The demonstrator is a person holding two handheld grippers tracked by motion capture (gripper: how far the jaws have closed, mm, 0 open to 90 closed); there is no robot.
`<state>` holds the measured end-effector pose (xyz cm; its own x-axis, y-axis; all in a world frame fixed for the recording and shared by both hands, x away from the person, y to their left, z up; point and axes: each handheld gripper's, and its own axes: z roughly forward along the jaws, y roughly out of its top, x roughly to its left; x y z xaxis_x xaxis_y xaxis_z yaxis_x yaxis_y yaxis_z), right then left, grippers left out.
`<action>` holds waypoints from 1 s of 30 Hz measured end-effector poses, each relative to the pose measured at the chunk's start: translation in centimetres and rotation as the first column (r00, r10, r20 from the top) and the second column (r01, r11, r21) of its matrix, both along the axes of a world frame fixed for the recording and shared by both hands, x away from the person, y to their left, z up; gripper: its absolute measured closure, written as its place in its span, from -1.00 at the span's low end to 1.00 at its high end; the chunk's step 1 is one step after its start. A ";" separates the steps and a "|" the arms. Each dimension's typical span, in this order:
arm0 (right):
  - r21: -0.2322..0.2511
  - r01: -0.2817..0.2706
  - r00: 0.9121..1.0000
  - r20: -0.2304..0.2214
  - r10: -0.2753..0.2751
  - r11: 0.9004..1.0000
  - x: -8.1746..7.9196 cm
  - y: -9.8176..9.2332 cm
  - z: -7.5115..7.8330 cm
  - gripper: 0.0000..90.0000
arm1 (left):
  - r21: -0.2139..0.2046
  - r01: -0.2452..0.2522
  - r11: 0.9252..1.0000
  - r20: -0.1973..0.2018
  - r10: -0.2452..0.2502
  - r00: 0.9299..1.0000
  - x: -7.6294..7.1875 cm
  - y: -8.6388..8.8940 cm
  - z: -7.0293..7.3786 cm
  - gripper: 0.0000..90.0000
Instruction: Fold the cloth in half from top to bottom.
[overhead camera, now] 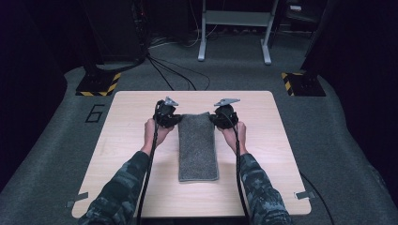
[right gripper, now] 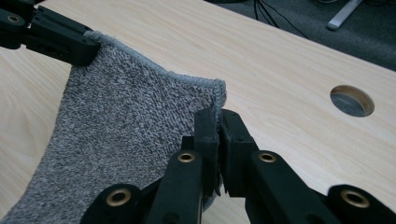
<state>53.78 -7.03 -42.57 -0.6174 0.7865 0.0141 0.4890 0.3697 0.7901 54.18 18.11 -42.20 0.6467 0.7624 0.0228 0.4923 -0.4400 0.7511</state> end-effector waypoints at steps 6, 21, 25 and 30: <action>0.016 0.005 0.999 0.040 -0.005 1.000 -0.1 -0.1 1.5 0.93 | -0.002 0.001 1.000 0.045 -0.001 0.999 -0.2 0.1 1.7 0.93; 0.022 -0.042 0.994 0.100 0.040 0.999 -2.2 -0.6 2.0 0.92 | 0.006 0.036 0.999 0.066 -0.036 0.997 -0.9 0.0 1.7 0.90; 0.009 -0.036 0.994 0.101 0.034 0.999 -1.5 -0.6 1.6 0.92 | 0.018 0.025 1.000 0.075 -0.026 0.997 -0.1 -0.4 1.3 0.90; 0.024 -0.026 0.996 0.086 0.024 0.999 -1.2 -0.7 1.3 0.92 | 0.005 0.026 1.000 0.068 -0.026 0.997 -0.2 -0.4 0.9 0.90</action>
<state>52.56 -7.75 -41.25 -0.6364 0.7711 -0.0205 0.4097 0.3604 0.8380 53.96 17.67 -41.28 0.6632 0.7452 0.0704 0.4281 -0.4548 0.7810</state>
